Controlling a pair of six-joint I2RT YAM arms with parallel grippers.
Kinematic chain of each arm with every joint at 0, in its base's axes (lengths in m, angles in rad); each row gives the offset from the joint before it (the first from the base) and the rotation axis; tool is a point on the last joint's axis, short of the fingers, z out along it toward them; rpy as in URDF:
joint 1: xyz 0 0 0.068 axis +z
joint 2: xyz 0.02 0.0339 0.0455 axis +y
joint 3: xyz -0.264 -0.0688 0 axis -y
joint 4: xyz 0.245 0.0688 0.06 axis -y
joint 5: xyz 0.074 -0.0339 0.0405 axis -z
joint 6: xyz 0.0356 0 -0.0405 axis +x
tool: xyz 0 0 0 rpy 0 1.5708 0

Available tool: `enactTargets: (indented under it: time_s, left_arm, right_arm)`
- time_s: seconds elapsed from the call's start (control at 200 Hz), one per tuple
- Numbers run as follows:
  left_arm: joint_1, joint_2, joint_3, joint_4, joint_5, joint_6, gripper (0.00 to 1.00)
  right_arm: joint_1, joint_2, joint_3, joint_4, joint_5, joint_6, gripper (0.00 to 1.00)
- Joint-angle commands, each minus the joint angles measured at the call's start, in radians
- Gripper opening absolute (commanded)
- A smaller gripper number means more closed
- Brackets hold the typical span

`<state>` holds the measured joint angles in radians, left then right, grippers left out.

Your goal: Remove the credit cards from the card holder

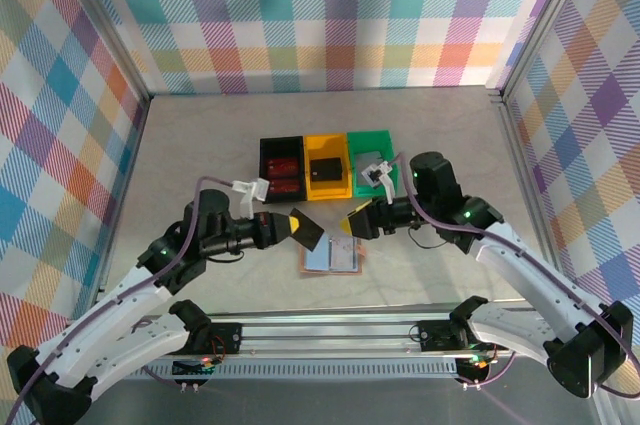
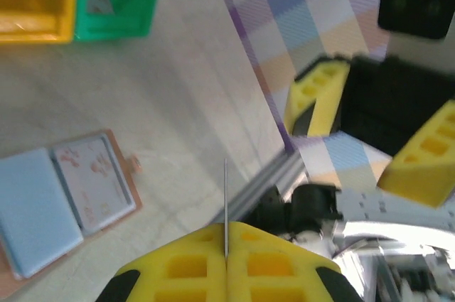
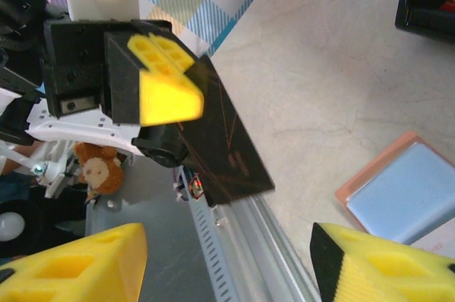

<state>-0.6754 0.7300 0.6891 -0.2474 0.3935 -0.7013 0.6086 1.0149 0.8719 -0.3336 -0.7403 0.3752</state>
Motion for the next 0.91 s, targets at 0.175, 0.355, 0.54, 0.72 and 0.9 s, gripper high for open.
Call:
enactTargets:
  time_s: [0.175,0.355,0.54,0.72,0.9]
  left_arm:
    - [0.006,-0.056,-0.135,0.27,-0.218,-0.256,0.0]
    - [-0.005,-0.029,-0.178,0.38,-0.217,-0.302,0.0]
    - [-0.024,-0.053,-0.227,0.443,-0.239,-0.338,0.0]
    - [-0.06,-0.07,-0.267,0.47,-0.25,-0.352,0.0]
    - [-0.095,-0.075,-0.294,0.5,-0.271,-0.357,0.0]
  right_arm:
    - [0.112,-0.034,-0.305,0.684,0.186,0.389,0.62]
    - [0.232,0.045,-0.298,0.765,0.309,0.367,0.62]
    - [0.234,0.137,-0.3,0.844,0.345,0.395,0.62]
    - [0.234,0.188,-0.28,0.903,0.362,0.401,0.6]
    - [0.234,0.225,-0.235,0.908,0.331,0.388,0.55]
